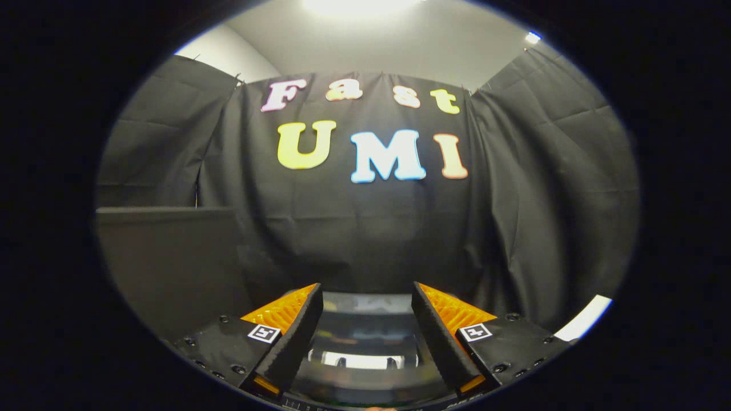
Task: Put the clothes into the washing machine and then close the washing machine lid.
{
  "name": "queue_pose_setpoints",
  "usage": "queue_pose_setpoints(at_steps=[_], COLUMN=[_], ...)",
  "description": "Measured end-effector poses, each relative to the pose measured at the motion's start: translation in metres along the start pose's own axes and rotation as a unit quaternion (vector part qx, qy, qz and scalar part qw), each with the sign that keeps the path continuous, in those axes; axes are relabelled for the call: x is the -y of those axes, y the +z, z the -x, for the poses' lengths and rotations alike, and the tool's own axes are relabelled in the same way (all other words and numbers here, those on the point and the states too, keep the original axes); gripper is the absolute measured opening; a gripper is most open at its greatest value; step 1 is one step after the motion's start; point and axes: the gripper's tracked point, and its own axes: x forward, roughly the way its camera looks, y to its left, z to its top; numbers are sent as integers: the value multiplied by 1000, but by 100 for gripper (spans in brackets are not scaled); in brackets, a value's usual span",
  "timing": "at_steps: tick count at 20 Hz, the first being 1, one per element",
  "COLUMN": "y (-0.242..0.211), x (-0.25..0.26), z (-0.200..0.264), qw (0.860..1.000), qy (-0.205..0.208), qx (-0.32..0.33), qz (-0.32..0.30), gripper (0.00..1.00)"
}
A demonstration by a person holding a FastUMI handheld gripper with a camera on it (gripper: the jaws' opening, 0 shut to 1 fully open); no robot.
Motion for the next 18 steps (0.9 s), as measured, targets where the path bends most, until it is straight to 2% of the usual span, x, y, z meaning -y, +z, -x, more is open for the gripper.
queue_pose_setpoints(at_steps=[4,7,12,14,18], y=[-50,-60,-25,-9,8], x=[-6,-8,-9,-10,-31], z=[26,33,60,82,140], qw=[999,999,1000,1000,999], qy=[-7,-11,-18,-29,-22], qx=[-39,-50,-12,4,26], qz=[-20,-4,15,9,4], gripper=[98,98,98,98,98])
